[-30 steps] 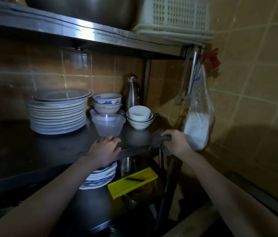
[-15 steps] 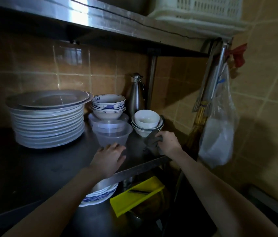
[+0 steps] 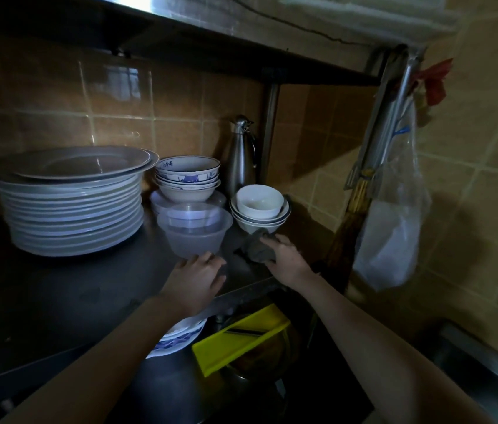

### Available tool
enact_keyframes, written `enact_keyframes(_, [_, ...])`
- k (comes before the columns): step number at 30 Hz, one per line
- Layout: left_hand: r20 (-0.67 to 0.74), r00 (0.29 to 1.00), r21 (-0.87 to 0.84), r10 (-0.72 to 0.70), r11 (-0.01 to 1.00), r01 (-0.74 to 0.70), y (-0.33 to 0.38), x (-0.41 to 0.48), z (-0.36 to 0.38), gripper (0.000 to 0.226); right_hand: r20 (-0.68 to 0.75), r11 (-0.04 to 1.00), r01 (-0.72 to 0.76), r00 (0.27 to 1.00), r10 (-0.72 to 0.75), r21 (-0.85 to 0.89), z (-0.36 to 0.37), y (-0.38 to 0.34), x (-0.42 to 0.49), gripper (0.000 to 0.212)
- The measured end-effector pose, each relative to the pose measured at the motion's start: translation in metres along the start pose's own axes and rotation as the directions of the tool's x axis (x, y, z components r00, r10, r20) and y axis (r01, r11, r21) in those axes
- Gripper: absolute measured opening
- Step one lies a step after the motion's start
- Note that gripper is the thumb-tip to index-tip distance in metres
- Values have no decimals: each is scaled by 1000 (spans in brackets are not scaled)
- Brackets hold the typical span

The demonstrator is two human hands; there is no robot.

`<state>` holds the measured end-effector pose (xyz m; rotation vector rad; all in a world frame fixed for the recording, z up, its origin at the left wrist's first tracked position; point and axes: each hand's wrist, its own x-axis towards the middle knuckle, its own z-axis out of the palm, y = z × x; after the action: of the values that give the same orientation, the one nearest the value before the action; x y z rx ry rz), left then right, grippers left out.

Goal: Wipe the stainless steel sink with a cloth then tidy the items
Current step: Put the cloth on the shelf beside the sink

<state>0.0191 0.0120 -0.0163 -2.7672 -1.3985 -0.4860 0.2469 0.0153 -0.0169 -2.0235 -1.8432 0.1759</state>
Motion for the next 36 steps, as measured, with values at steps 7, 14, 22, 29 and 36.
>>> enact_keyframes(7, [-5, 998, 0, 56, 998, -56, 39, -5, 1, 36, -66, 1000, 1, 998, -2, -8, -28, 28, -50, 52])
enact_keyframes(14, [14, 992, -58, 125, 991, -124, 101, -5, 13, 37, -74, 996, -58, 996, 53, -65, -48, 70, -138, 48])
enact_keyframes(22, [55, 960, -116, 274, 957, -267, 192, -18, 47, 35, -20, 987, -163, 986, 163, -16, -58, 139, -249, 47])
enact_keyframes(29, [128, 911, -173, 392, 913, -369, 285, -34, 69, 38, -98, 939, -341, 937, 335, -49, -72, 203, -344, 50])
enact_keyframes(36, [135, 865, -242, 484, 862, -444, 380, -62, 83, 38, -198, 865, -496, 857, 476, -68, -84, 255, -447, 50])
